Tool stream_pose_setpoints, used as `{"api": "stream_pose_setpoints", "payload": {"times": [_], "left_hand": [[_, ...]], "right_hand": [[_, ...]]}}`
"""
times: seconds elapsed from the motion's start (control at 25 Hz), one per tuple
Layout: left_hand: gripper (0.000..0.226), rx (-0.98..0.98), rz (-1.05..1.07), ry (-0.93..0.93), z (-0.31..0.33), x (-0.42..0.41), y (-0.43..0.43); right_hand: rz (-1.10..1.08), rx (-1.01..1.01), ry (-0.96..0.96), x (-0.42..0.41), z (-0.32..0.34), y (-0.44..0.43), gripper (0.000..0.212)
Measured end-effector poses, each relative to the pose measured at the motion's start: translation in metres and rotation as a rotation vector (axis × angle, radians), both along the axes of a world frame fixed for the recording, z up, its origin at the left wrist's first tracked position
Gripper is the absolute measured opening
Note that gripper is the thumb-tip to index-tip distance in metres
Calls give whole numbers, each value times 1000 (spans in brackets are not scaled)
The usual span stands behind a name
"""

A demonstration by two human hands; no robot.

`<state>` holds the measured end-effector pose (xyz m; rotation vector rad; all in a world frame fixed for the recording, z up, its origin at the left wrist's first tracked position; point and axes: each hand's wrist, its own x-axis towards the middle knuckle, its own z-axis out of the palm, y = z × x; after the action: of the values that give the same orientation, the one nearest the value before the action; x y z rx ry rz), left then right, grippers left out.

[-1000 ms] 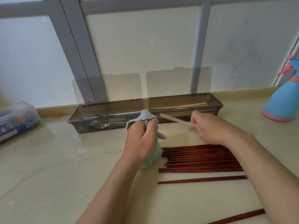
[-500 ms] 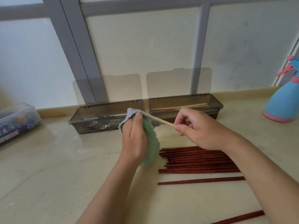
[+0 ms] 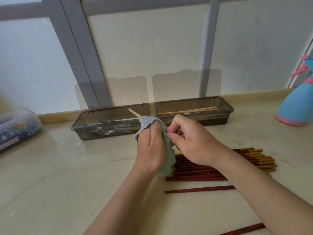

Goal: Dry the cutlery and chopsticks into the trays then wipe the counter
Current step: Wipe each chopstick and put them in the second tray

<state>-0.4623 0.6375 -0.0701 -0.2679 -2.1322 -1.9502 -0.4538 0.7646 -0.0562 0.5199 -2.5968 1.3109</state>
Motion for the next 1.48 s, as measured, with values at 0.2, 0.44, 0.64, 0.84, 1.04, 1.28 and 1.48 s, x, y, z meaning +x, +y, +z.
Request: {"api": "stream_pose_setpoints", "payload": {"times": [0.2, 0.44, 0.64, 0.84, 1.04, 1.28, 1.48], "left_hand": [[45, 205, 281, -105, 6, -20, -21], [43, -40, 74, -35, -7, -6, 1], [42, -73, -156, -121, -10, -17, -11], [34, -199, -568, -247, -10, -2, -8], [37, -258, -709, -260, -9, 3, -5], [37, -235, -627, -219, -9, -1, -8], [31, -8, -658, -318, -4, -1, -12]], "right_hand": [[54, 159, -229, 4, 12, 24, 14], [22, 96, -106, -2, 2, 4, 21], [-102, -170, -209, -9, 1, 24, 24], [-51, -482, -389, -14, -4, 24, 23], [-480, -752, -356, -27, -3, 31, 17], [-323, -766, -478, -23, 1, 24, 9], [-607, -845, -302, -40, 3, 48, 13]]}}
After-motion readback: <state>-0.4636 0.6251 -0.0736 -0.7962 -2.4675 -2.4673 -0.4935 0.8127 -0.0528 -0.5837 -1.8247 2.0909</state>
